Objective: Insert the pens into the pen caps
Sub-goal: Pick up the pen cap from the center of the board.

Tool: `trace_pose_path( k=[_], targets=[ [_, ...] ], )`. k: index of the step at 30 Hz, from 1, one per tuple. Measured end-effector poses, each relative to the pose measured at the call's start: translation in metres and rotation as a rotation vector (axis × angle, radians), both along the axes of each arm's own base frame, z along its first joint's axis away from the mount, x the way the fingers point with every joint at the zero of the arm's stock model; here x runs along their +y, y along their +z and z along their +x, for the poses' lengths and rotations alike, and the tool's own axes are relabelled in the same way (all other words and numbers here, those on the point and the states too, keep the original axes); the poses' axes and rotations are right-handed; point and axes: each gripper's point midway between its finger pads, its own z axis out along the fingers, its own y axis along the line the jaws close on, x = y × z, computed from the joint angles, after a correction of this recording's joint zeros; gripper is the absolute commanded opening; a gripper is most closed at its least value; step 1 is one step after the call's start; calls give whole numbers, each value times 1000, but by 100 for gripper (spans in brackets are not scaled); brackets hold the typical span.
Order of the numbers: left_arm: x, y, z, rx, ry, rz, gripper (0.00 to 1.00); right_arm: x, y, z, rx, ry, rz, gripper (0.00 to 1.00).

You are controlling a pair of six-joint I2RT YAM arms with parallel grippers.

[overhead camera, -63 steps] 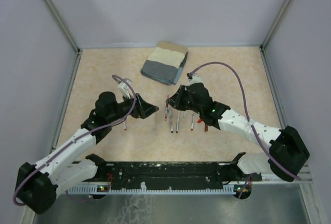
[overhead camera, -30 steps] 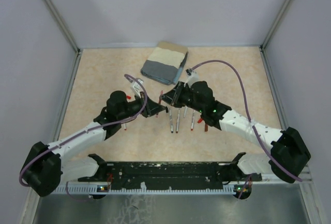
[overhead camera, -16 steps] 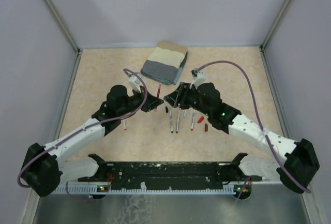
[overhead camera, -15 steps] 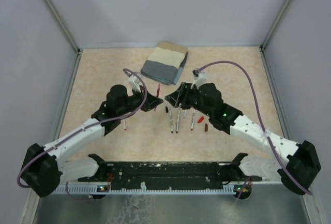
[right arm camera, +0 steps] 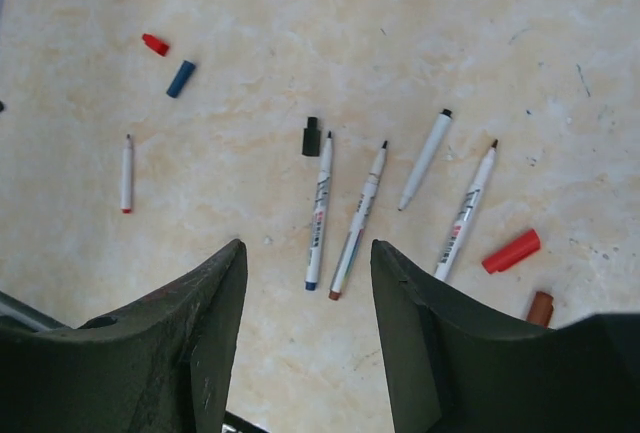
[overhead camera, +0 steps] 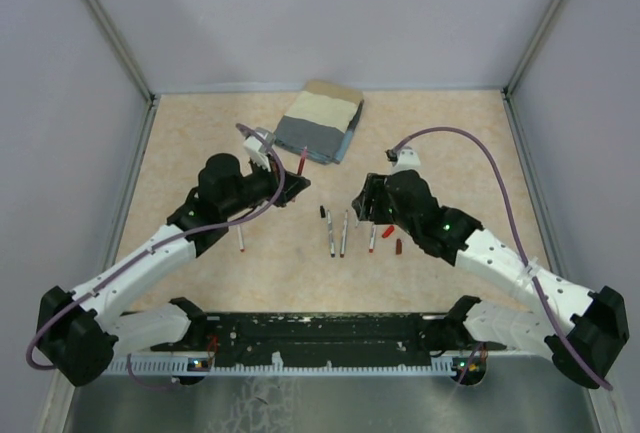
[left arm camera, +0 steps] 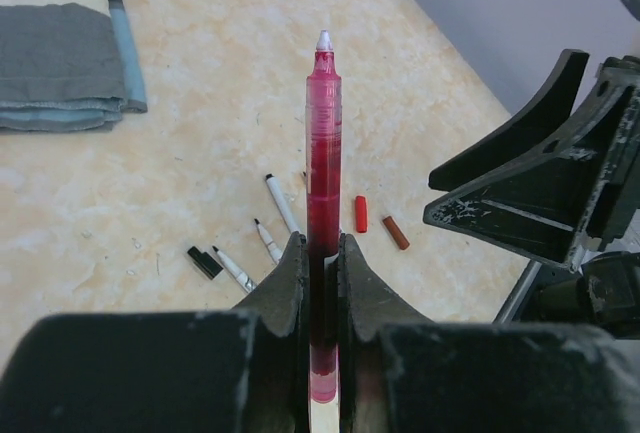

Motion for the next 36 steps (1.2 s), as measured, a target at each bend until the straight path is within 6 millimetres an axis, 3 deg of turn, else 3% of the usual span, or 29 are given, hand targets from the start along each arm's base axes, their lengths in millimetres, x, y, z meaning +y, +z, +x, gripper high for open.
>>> trace_pose_path(
  k=[5, 12, 17, 20, 28, 36],
  targets=[
    [-4, 6, -4, -43, -51, 8, 0, -7, -12, -3, 25, -10, -47, 52],
    [-8, 17, -5, -103, -89, 11, 0, -2, -41, -8, 94, 43, -106, 52],
    [-4, 25, 8, -112, -62, 18, 0, 1, -69, -16, 161, 86, -143, 52],
    [10, 24, 23, -97, -12, 29, 0, 7, -83, -19, 200, 112, -158, 51],
    [73, 19, 64, -56, 149, 33, 0, 50, -119, -39, 281, 251, -244, 45],
    [97, 24, 66, -88, 236, 63, 0, 108, -122, -39, 293, 361, -237, 39]
  ],
)
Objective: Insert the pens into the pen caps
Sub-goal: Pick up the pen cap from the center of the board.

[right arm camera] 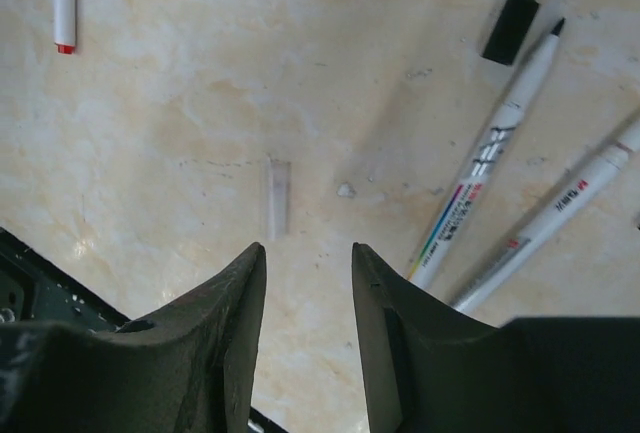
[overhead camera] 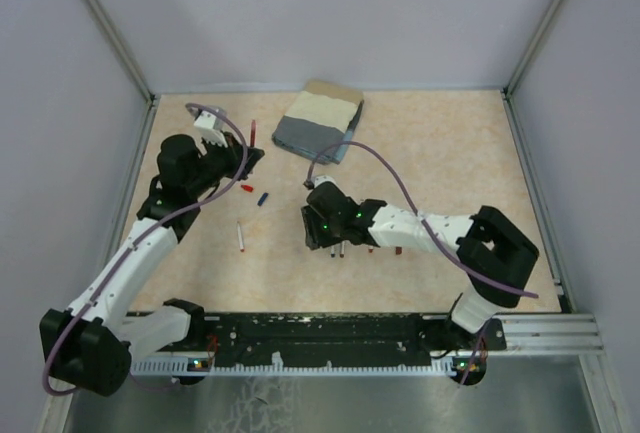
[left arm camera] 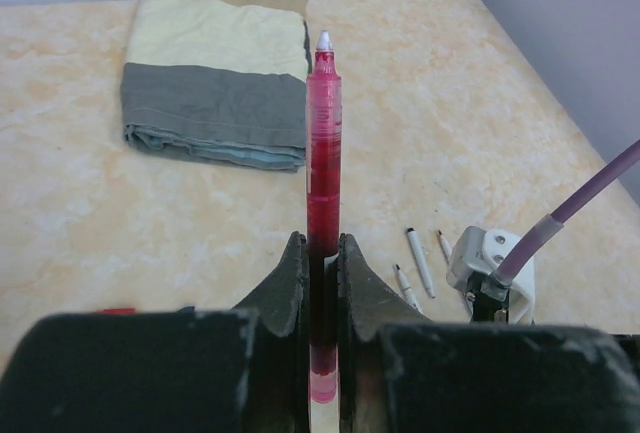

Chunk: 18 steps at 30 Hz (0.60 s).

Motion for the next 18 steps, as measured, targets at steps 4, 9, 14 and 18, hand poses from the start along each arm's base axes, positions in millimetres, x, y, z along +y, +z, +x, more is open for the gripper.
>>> trace_pose_path(
  k=[4, 9, 14, 18],
  targets=[
    [12, 1, 0, -12, 50, 6, 0, 17, -2, 5, 2, 22, -4, 39],
    [12, -2, -1, -12, 45, 13, 0, 4, 1, 18, -47, -31, -86, 38],
    [7, -1, -5, -14, 3, 9, 0, -25, 7, 28, -77, -106, -130, 39],
    [2, -1, -8, -17, -31, 8, 0, -72, 23, 39, -108, -231, -129, 38]
  ],
)
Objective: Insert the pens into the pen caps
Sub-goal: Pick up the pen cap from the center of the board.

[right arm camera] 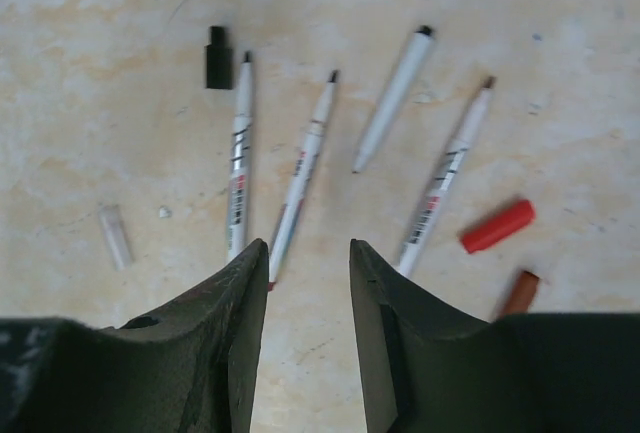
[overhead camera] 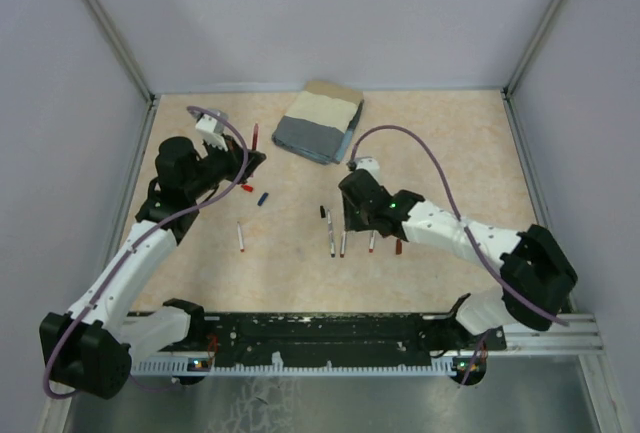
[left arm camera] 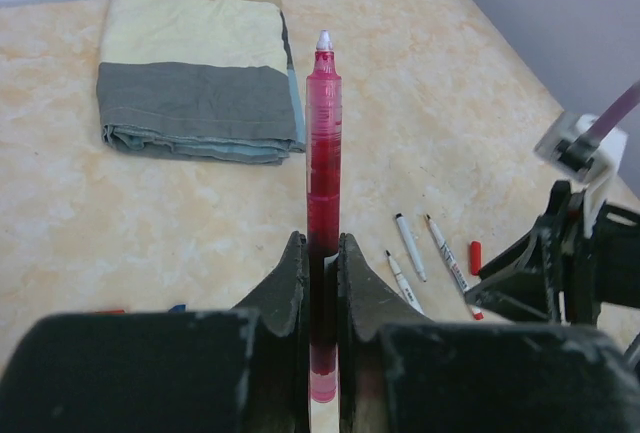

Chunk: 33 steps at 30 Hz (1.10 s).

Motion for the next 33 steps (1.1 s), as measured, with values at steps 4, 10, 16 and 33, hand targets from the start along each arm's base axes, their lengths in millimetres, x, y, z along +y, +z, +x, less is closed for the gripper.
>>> trace_pose_path(
  k=[4, 10, 16, 33],
  targets=[
    [-5, -2, -2, -4, -40, 6, 0, -40, 13, 3, -36, -110, -6, 39],
    [-14, -10, -5, 14, -107, 11, 0, -70, 9, -6, -32, -162, 0, 40],
    [-18, -10, -9, 16, -137, 7, 0, -49, 8, -12, -4, -46, 78, 40],
    [-22, -6, -13, -2, -173, 3, 0, 52, -5, -29, 57, 204, 139, 40]
  ],
)
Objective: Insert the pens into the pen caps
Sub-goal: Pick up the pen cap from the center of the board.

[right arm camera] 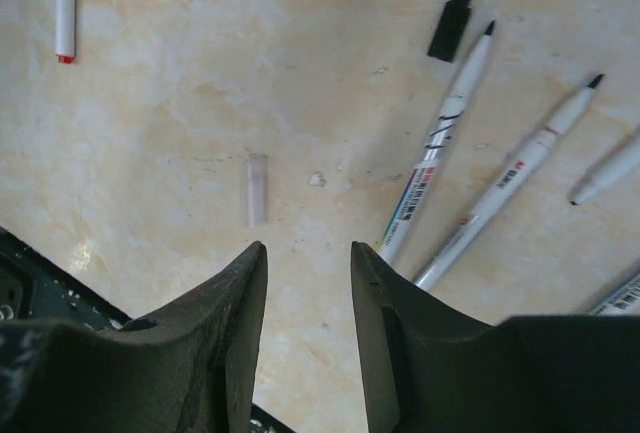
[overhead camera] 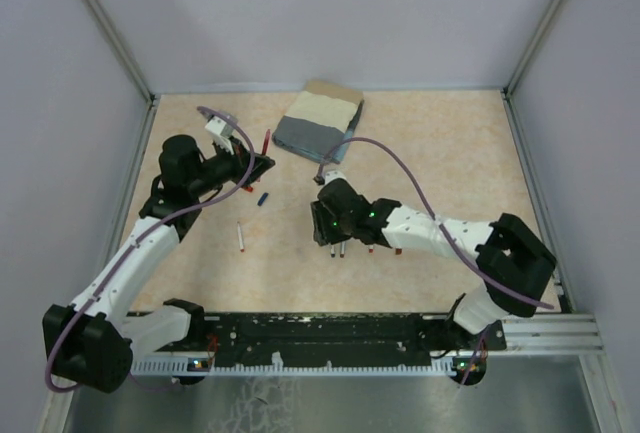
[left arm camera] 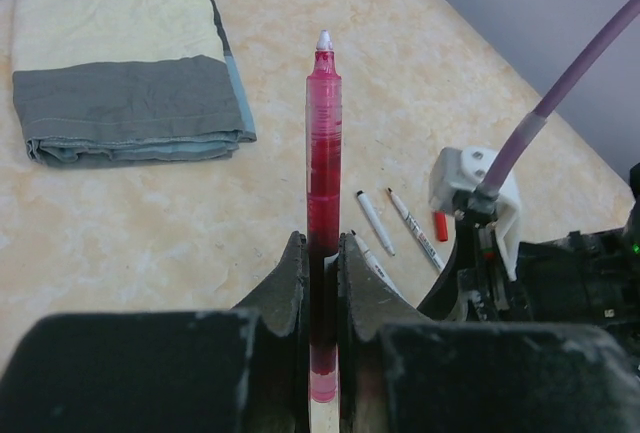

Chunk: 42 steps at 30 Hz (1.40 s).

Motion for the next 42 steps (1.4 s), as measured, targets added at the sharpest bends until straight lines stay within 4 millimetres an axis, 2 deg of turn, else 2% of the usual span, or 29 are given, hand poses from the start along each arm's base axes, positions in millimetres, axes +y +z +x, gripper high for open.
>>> trace_pose_path(
  k=[6, 11, 14, 22, 34, 42],
  targets=[
    [0, 5, 0, -20, -2, -6, 0, 35, -10, -6, 25, 61, 2, 40],
    [0, 8, -1, -31, -4, -6, 0, 51, -17, -7, 43, 87, -6, 40],
    [0, 9, -1, -38, -5, -6, 0, 58, -29, -5, 65, 95, -38, 40],
    [0, 10, -1, -44, -6, -2, 0, 68, -55, -13, 112, 138, -152, 39],
    [1, 14, -3, -56, -5, -5, 0, 68, -70, -21, 94, 182, -322, 36],
    [1, 17, -5, -67, -5, -8, 0, 63, -72, -22, 78, 183, -376, 32]
  ],
)
